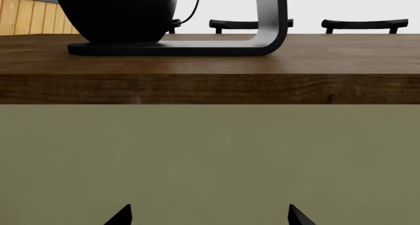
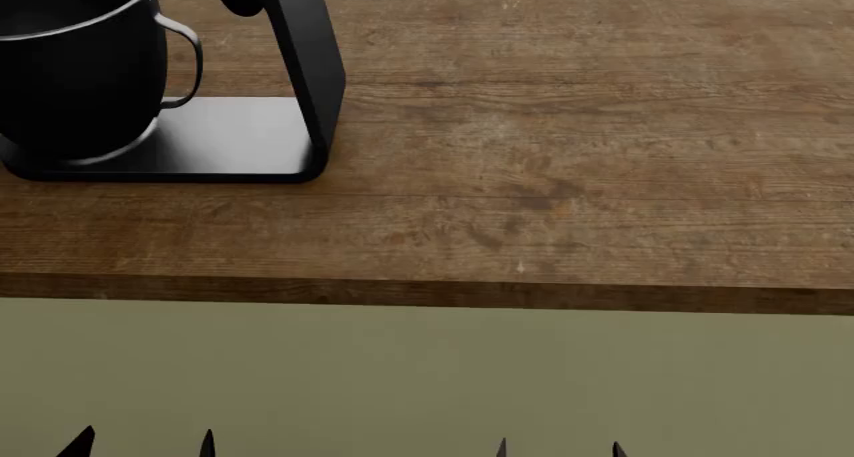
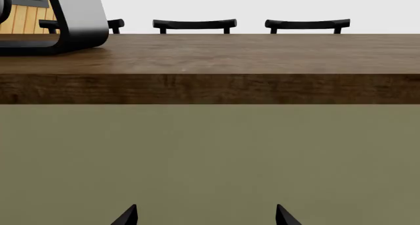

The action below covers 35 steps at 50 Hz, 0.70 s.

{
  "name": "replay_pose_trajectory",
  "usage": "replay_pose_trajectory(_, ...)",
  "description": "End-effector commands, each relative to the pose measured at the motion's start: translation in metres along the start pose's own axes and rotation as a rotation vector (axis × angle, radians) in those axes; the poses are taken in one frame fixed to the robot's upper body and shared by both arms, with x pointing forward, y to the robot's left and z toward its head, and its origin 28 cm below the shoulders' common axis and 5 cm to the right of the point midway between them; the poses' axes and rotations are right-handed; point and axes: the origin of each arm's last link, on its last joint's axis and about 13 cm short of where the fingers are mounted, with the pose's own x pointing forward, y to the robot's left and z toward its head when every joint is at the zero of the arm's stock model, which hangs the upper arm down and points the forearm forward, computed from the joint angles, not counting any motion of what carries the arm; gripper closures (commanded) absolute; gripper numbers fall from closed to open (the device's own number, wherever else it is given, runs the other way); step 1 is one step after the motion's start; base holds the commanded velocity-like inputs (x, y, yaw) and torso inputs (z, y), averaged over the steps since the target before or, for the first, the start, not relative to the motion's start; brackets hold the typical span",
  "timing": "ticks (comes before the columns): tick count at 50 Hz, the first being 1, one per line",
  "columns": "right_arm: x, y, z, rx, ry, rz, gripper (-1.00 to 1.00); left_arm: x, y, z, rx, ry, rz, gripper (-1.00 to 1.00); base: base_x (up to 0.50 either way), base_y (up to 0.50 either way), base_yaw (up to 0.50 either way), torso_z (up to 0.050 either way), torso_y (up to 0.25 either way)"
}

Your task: Close the stand mixer head.

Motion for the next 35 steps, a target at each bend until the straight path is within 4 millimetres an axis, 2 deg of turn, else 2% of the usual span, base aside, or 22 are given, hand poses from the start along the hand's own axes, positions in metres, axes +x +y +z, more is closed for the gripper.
replay_pose_trajectory(1, 0.0005, 0.0004, -0.0008, 0.000, 0.000, 0.000, -1.00, 0.0011, 0.0000, -0.0016, 0.000, 0.000, 0.000, -1.00, 0.00, 0.00, 0.00, 0.000, 0.000)
replay_pose_trajectory(18, 0.0002, 0.0030, 0.0011, -0.010, -0.020, 0.028, -1.00, 0.0025, -0.0003, 0.0018, -0.048, 0.063, 0.026, -1.00, 0.00, 0.00, 0.00, 0.000, 0.000)
replay_pose_trajectory(29, 0.0008, 0.0025, 0.0006, -0.023, -0.024, 0.020, -1.00, 0.0009, 0.0019, 0.0024, 0.006, -0.024, 0.017, -1.00, 0.00, 0.00, 0.00, 0.000, 0.000)
replay_pose_trajectory(35, 0.0003, 0.0023, 0.0011, -0.031, -0.017, 0.012, -1.00, 0.0009, 0.0021, 0.0034, -0.002, -0.033, 0.023, -1.00, 0.00, 0.00, 0.00, 0.050, 0.000)
